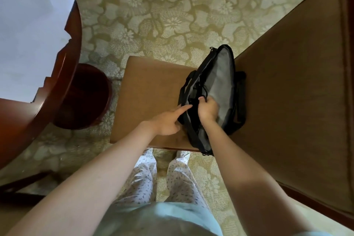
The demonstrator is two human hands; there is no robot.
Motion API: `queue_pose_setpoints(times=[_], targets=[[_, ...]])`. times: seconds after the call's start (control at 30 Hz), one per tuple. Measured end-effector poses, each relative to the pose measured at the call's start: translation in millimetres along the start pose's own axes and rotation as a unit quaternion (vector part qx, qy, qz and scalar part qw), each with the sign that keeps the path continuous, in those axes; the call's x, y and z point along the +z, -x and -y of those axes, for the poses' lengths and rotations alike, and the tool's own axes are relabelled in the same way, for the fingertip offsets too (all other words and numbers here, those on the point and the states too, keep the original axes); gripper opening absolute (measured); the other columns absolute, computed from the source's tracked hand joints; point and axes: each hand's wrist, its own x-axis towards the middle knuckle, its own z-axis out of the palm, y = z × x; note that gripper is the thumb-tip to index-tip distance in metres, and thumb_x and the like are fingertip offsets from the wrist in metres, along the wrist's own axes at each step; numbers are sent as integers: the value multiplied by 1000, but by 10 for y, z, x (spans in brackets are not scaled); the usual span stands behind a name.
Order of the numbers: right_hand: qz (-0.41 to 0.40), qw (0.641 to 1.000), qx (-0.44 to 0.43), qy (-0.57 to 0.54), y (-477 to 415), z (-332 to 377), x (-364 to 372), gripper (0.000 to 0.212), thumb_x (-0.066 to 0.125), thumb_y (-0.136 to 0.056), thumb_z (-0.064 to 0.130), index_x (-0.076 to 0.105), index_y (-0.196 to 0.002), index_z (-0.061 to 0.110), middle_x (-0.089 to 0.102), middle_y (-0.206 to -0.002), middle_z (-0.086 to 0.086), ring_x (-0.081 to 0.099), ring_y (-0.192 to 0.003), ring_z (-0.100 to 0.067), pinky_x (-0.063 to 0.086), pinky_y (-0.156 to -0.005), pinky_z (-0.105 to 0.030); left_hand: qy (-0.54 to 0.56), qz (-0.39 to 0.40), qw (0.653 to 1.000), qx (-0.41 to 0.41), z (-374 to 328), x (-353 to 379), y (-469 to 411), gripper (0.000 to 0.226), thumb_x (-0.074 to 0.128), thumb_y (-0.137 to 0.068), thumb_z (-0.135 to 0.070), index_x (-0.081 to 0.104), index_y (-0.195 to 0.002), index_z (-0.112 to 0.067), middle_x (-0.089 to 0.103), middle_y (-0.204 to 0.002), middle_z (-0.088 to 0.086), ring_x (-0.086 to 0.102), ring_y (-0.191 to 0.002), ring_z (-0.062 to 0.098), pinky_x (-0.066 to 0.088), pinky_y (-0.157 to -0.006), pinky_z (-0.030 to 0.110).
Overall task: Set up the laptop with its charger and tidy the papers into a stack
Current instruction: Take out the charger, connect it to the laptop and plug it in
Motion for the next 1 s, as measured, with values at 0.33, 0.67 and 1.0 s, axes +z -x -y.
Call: queue_pose_setpoints(times=[0.33,0.67,1.0], targets=[[-159,978,-91,-97,390,134,-99,37,32,-102,21,63,-103,1,67,-103,-12,59,-98,-28,37,-77,-28,264,-35,964,3,-234,-59,-70,46,38,-98,-4,37,-141,-18,42,-135,7,41,-126,15,38,-77,8],[-150,932,-277,-181,779,446,-439,31,40,-100,13,55,-74,7,43,-56,11,40,-50,-4,31,-51,-13,14,-267,963,22,-563,101,-344,87,54,-87,-43,-3,-149,-24,-4,-157,5,-6,-145,22,-2,-116,42],[-17,934,-217,-283,712,385,-732,39,32,-103,16,43,-65,14,33,-53,2,33,-39,0,33,-48,-15,261,-239,932,73,-763,69,-389,26,56,-87,-2,34,-98,-8,46,-77,-5,46,-70,9,38,-58,10]])
